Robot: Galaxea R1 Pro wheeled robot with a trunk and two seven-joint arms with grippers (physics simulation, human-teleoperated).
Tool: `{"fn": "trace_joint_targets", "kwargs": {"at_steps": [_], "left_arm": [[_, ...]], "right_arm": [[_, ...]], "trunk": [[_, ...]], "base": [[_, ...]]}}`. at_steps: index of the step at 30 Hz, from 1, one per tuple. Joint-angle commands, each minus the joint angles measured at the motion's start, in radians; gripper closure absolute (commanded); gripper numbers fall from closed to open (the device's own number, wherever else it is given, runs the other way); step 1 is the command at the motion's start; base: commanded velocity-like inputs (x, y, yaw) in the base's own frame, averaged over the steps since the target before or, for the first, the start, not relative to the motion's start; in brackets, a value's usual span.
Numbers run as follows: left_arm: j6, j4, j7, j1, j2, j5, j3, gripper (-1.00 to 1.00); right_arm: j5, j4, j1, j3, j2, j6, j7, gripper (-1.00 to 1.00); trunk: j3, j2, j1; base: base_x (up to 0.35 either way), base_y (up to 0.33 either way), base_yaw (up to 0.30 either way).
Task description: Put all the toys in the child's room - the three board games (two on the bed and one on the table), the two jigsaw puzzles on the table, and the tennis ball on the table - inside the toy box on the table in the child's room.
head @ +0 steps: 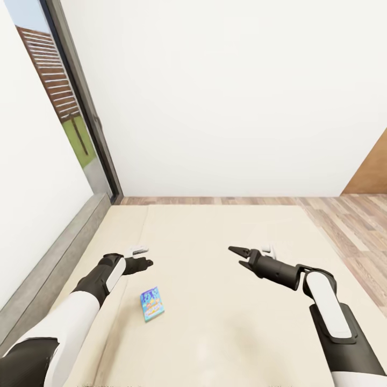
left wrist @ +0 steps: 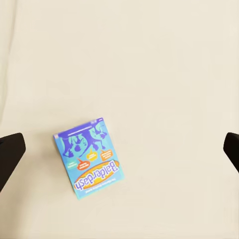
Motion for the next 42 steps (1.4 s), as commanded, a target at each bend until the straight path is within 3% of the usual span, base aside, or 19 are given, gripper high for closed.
{"fn": "trace_joint_targets", "kwargs": {"at_steps": [1,18,24,31,42], "left_arm": [[0.005,-0.001,-0.002,0.0,0.0,0.001,0.0,-1.0],[0.017,-0.005,-0.029,-0.008,0.003,0.001,0.001,-1.0],[0.107,-0.004,-0.035,-0.083,0.007,0.003,0.005,-1.0],[0.141,0.006,-0.034,-0.161,0.008,0.005,0.009,-1.0],[0.132,0.009,-0.029,-0.185,0.008,0.004,0.01,-1.0]], "right_arm": [[0.006,0.002,-0.001,0.001,0.001,0.005,0.006,-1.0],[0.013,-0.003,-0.002,0.035,0.0,0.005,0.008,-1.0],[0.013,-0.007,-0.002,0.035,0.0,0.005,0.009,-1.0],[0.013,-0.008,-0.002,0.034,-0.001,0.005,0.008,-1.0],[0.01,-0.009,-0.002,0.034,-0.006,0.005,0.01,-1.0]], "trunk": [[-0.004,-0.002,0.0],[-0.032,-0.002,0.0],[-0.041,-0.002,0.0],[-0.053,-0.002,0.0],[-0.071,-0.002,0.0]], "base": [[0.0,0.0,0.0],[0.0,0.0,0.0],[0.0,0.0,0.0],[0.0,0.0,0.0],[0.0,0.0,0.0]]}}
